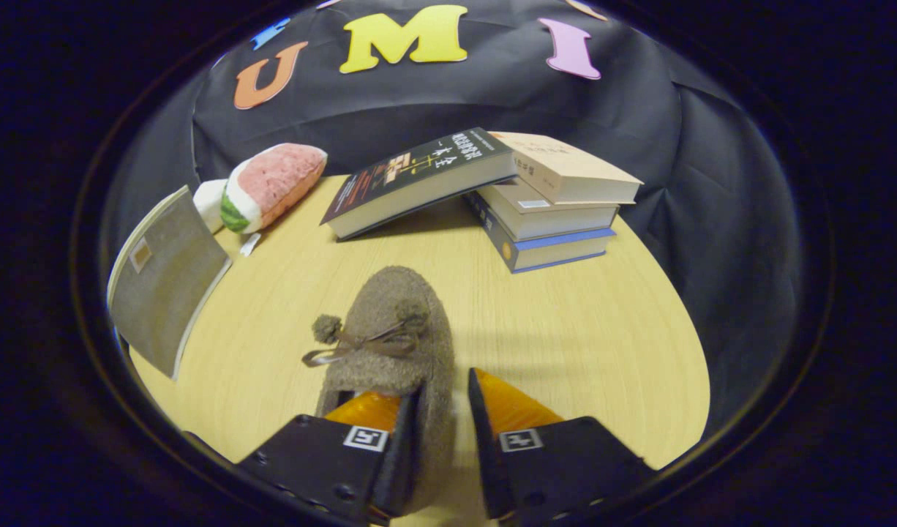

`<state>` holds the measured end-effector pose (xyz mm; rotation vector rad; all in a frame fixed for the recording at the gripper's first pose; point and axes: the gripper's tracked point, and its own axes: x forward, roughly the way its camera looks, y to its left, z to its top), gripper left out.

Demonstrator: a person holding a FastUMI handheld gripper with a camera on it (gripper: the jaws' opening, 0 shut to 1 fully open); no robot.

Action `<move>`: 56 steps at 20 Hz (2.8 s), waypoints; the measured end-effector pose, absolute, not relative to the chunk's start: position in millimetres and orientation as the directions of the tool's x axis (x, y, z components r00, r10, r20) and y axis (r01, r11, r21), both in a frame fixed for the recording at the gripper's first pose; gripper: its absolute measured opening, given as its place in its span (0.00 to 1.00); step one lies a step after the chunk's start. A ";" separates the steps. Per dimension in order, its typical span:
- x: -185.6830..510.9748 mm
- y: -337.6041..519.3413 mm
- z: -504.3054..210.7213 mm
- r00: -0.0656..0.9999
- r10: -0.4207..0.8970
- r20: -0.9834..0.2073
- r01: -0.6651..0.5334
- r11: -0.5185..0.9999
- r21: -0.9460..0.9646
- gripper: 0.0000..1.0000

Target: Open the storage box then place both shoes into the box .Put the left shoe in first, then the right shoe, with the right side of both shoes facing outward in a uniform manner.

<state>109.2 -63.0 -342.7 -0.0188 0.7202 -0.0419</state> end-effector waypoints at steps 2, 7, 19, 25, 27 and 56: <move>113.3 -60.8 -348.1 0.736 -0.058 -0.674 0.046 0.998 -0.035 0.23; 109.3 -55.3 -345.5 0.700 -0.056 -0.711 0.121 0.992 0.041 0.00; 85.2 56.2 -176.5 0.769 -0.155 -0.621 0.286 0.951 0.116 0.00; 98.5 205.9 -136.0 0.787 -0.132 -0.603 0.251 0.961 0.117 0.00; 106.7 256.0 -134.2 0.794 -0.121 -0.596 0.228 0.968 0.108 0.00; 94.5 354.3 -226.7 0.704 -0.290 -0.648 0.150 0.953 -0.263 0.51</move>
